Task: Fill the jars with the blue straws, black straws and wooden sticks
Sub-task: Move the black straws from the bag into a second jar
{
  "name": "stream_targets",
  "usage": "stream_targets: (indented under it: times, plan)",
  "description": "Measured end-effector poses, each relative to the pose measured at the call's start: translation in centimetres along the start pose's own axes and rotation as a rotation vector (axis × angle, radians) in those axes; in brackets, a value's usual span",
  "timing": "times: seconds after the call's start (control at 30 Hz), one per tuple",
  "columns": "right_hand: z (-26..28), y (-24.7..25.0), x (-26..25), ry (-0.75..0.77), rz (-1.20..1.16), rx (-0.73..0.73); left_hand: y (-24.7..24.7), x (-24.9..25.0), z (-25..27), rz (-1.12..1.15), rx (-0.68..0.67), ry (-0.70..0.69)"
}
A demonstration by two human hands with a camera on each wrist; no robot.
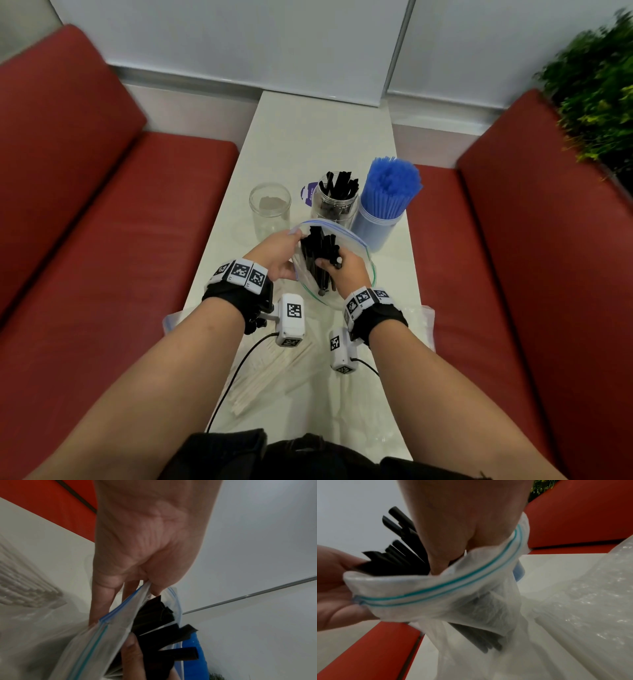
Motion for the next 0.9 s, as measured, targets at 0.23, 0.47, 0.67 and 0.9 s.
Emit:
stream_targets:
  times: [0.23,0.47,0.67,0.9]
  plan:
    - [0.7,0.7,-1.0,0.062,-0.111,0.060,0.1,0.2,0.0,-0.015,-0.021,0.005]
    - [0.6,1.4,-1.6,0.048,-0.069,0.067,0.6,0.3,-0.6,-0.001,-0.040,0.013]
    - [0.6,1.6,-2.3,0.058,-0.082,0.113,0.8,0.4,-1.1,0.003,-0.030,0.020]
    - [-0.5,2.0,-4.1,0.124,-0.174,0.126,1.2,0.6,-1.6,0.023,-0.014,0.019]
Point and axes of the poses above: each hand's wrist, its own z-axis away from the middle knuckle, its own y-axis out of the back of the hand, x = y × z, the point moved 4 cm from there along -z, towards the middle knuckle, and after that the axes turned 9 degrees about -z, right-handed, at the moved point
